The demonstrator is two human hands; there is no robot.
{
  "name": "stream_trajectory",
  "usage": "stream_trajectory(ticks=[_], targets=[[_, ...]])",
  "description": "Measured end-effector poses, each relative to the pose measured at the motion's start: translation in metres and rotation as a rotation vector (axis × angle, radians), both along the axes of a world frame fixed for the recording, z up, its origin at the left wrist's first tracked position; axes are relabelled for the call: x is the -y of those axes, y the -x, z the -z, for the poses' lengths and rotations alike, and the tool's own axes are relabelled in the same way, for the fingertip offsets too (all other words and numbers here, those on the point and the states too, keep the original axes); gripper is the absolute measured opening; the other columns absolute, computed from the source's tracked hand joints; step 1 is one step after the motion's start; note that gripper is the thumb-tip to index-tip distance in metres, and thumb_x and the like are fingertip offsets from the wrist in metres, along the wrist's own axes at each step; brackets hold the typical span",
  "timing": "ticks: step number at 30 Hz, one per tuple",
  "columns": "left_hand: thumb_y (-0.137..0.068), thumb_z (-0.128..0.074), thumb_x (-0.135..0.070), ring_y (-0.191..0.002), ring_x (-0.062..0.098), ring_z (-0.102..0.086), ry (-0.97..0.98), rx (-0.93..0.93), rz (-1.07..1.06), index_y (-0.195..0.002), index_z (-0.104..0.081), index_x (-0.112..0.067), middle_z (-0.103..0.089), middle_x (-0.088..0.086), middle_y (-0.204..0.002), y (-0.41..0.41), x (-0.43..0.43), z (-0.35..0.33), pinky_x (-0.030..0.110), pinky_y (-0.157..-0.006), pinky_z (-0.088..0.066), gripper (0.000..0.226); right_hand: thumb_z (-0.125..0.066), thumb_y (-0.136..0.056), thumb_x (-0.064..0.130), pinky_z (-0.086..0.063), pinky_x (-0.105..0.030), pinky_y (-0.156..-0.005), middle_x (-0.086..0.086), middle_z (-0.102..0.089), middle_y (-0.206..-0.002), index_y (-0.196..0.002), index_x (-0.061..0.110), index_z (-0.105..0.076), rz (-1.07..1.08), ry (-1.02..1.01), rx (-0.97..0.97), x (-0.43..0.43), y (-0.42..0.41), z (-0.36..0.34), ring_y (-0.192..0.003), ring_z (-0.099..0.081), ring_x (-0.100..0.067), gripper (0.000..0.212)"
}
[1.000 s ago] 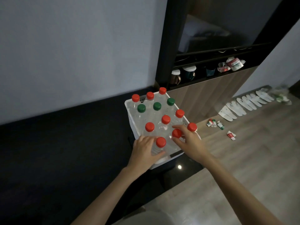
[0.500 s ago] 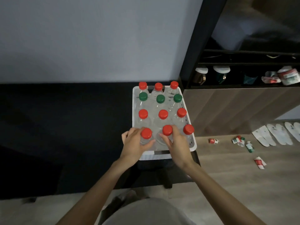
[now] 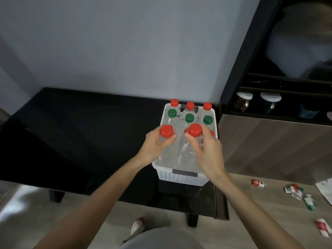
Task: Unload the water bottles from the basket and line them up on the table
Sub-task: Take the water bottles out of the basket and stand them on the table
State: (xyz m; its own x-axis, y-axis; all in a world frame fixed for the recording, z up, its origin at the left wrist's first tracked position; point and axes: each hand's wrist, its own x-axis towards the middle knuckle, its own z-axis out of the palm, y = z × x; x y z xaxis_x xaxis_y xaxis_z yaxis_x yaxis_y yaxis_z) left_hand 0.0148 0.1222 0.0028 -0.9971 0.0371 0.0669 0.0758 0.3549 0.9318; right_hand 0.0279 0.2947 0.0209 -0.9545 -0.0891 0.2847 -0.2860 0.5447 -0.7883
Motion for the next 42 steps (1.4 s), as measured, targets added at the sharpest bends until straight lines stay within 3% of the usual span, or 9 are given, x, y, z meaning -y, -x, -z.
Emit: stream_trajectory(ticks=[2,4,10,17,21,24,28,33,42], targets=[[-0.091,-0.065,-0.011,-0.082,-0.004,-0.065,-0.044,-0.024,0.005,-0.098,-0.067,-0.003,-0.068,-0.006,-0.088,0.001,0.001,-0.026,0.013,-0.076,-0.048,0.011,-0.061,-0.093,0.034,-0.039,-0.007,-0.063,0.020,-0.055,-0.071,-0.108,0.018,-0.058,-0.012,0.038,-0.051,0.000,0.004,-0.026,-0.062,-0.055,0.010,0.022],[-0.092,-0.064,-0.013,-0.079,-0.005,-0.065,-0.072,-0.054,-0.038,-0.097,-0.067,-0.005,-0.068,-0.008,-0.086,0.000,0.004,-0.048,0.010,-0.071,-0.047,0.010,-0.059,-0.094,0.035,-0.037,-0.008,-0.065,0.020,-0.057,-0.073,-0.111,0.019,-0.059,-0.031,0.084,-0.085,0.003,0.006,-0.050,-0.061,-0.054,0.011,0.023],[-0.091,-0.064,-0.015,-0.076,-0.005,-0.064,-0.107,-0.203,-0.176,-0.094,-0.067,-0.005,-0.069,-0.002,-0.087,-0.007,0.037,-0.097,0.007,-0.068,-0.046,0.011,-0.052,-0.091,0.054,-0.051,-0.043,-0.073,0.010,-0.068,-0.086,-0.109,0.024,-0.059,-0.015,0.130,-0.222,0.022,0.016,-0.092,-0.073,-0.061,-0.012,0.036],[-0.092,-0.063,-0.018,-0.079,0.002,-0.065,-0.067,-0.242,-0.256,-0.092,-0.067,-0.009,-0.068,-0.002,-0.086,-0.021,0.116,-0.112,0.013,-0.074,-0.051,0.010,-0.056,-0.091,0.051,-0.053,-0.045,-0.069,0.006,-0.069,-0.082,-0.107,0.021,-0.060,-0.154,0.139,-0.241,0.096,0.026,-0.108,-0.066,-0.061,-0.012,0.035],[-0.091,-0.064,-0.019,-0.076,0.000,-0.064,-0.070,-0.177,-0.351,-0.093,-0.067,-0.010,-0.067,-0.003,-0.085,-0.027,0.173,-0.088,0.016,-0.072,-0.050,0.009,-0.059,-0.091,0.045,-0.047,-0.030,-0.061,0.005,-0.067,-0.078,-0.105,0.019,-0.060,-0.231,0.130,-0.178,0.157,0.030,-0.092,-0.059,-0.056,-0.006,0.029],[-0.091,-0.065,-0.020,-0.075,-0.002,-0.064,-0.060,-0.114,-0.394,-0.094,-0.067,-0.011,-0.067,-0.003,-0.085,-0.027,0.222,-0.062,0.014,-0.071,-0.048,0.010,-0.061,-0.091,0.041,-0.053,-0.029,-0.074,0.008,-0.070,-0.088,-0.108,0.019,-0.060,-0.277,0.135,-0.094,0.204,0.031,-0.069,-0.079,-0.065,-0.003,0.028],[-0.090,-0.066,-0.015,-0.073,-0.006,-0.061,0.022,-0.076,-0.329,-0.091,-0.066,-0.008,-0.065,-0.006,-0.081,-0.029,0.286,-0.022,0.008,-0.070,-0.046,0.007,-0.060,-0.091,0.037,-0.051,-0.023,-0.091,0.007,-0.070,-0.109,-0.121,0.019,-0.056,-0.302,0.028,0.010,0.263,0.023,-0.033,-0.098,-0.065,-0.002,0.036],[-0.089,-0.067,-0.010,-0.076,-0.005,-0.061,0.039,-0.010,-0.225,-0.087,-0.065,-0.010,-0.064,-0.005,-0.082,-0.026,0.351,0.023,0.011,-0.075,-0.047,0.002,-0.058,-0.092,0.036,-0.052,-0.024,-0.090,0.003,-0.068,-0.114,-0.124,0.018,-0.052,-0.249,-0.052,0.142,0.326,0.019,0.009,-0.100,-0.064,-0.005,0.038],[-0.088,-0.067,-0.010,-0.083,0.006,-0.063,-0.032,0.053,-0.152,-0.093,-0.065,-0.006,-0.067,0.006,-0.091,-0.023,0.405,0.069,0.016,-0.079,-0.048,0.007,-0.062,-0.092,0.033,-0.055,-0.032,-0.085,0.002,-0.069,-0.104,-0.116,0.020,-0.052,-0.210,-0.067,0.271,0.399,0.008,0.053,-0.092,-0.067,-0.008,0.029]])
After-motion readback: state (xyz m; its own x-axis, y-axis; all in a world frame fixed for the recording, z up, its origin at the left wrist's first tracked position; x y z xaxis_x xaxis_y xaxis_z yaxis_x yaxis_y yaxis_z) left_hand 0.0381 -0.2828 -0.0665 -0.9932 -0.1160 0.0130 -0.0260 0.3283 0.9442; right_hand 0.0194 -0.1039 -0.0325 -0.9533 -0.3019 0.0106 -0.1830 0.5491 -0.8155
